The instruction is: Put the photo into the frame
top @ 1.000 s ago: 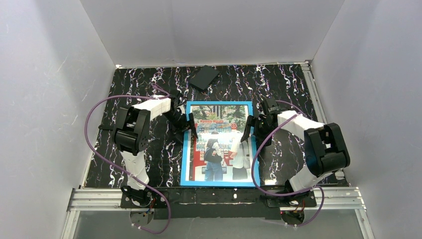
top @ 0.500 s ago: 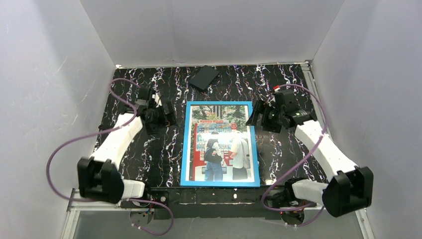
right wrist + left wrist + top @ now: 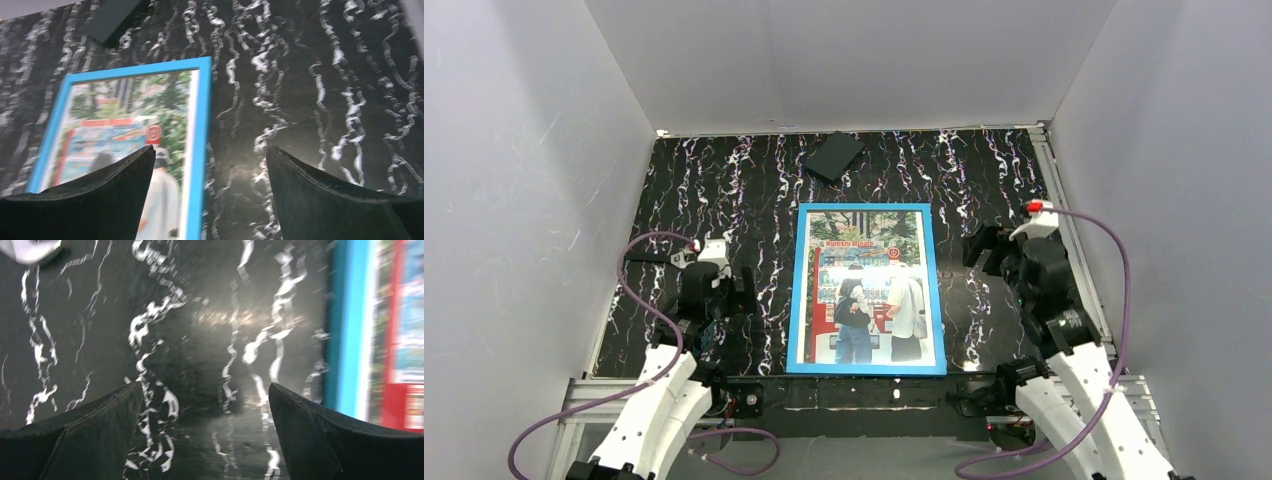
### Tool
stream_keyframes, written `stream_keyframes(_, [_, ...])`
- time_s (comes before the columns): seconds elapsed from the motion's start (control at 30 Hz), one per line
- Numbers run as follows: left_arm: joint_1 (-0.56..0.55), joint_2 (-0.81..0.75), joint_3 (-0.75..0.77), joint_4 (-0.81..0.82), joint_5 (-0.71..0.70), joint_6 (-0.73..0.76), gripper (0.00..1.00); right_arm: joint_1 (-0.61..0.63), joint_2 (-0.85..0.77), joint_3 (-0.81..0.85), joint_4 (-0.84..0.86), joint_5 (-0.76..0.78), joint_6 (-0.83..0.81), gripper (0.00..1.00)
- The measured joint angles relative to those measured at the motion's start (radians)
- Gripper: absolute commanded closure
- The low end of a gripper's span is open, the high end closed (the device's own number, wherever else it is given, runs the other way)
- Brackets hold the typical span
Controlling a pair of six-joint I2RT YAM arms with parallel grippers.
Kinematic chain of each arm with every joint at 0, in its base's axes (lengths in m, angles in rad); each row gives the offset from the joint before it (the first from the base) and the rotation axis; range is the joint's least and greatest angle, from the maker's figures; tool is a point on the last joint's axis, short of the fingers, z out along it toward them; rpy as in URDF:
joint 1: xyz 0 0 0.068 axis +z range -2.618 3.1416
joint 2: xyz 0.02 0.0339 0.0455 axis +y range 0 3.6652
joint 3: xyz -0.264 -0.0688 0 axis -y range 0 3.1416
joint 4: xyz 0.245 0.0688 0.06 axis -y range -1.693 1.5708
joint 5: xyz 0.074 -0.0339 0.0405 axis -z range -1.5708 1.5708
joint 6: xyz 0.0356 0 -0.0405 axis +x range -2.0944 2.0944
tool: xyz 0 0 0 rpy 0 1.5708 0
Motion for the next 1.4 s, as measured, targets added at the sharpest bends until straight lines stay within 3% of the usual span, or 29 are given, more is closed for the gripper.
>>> stream_keyframes(0.2, [0.0,-0.014,-0.174,0.102,-0.187,0.021,0.02,0.0,-0.164,-0.359,0.256,0.145,-0.183,0.05])
stream_keyframes(0.4, [0.0,0.05,-0.352,0.484,-0.307,0.037,0.02,0.0,-0.185,-0.595,0.476,0.257,-0.27,0.03])
stream_keyframes(0.7, [0.002,0.491,-0.307,0.961,-0.342,0.15,0.02,-0.038,0.074,-0.66,0.92,0.286,-0.362,0.02])
stream_keyframes(0.93, [0.039,0.837,-0.261,1.366,-0.31,0.161,0.02,-0.122,0.398,-0.581,1.079,0.215,-0.359,0.03])
stream_keyframes(1.07, [0.047,0.848,-0.228,1.339,-0.298,0.162,0.02,-0.186,0.547,-0.478,1.133,0.169,-0.352,0.02])
stream_keyframes(1.17, [0.053,0.848,-0.162,1.234,-0.293,0.16,0.02,-0.245,0.682,-0.46,1.279,0.136,-0.329,0.02])
stream_keyframes(1.4, [0.055,0.844,-0.143,1.188,-0.291,0.149,0.02,-0.301,0.711,-0.459,1.299,0.132,-0.275,0.02])
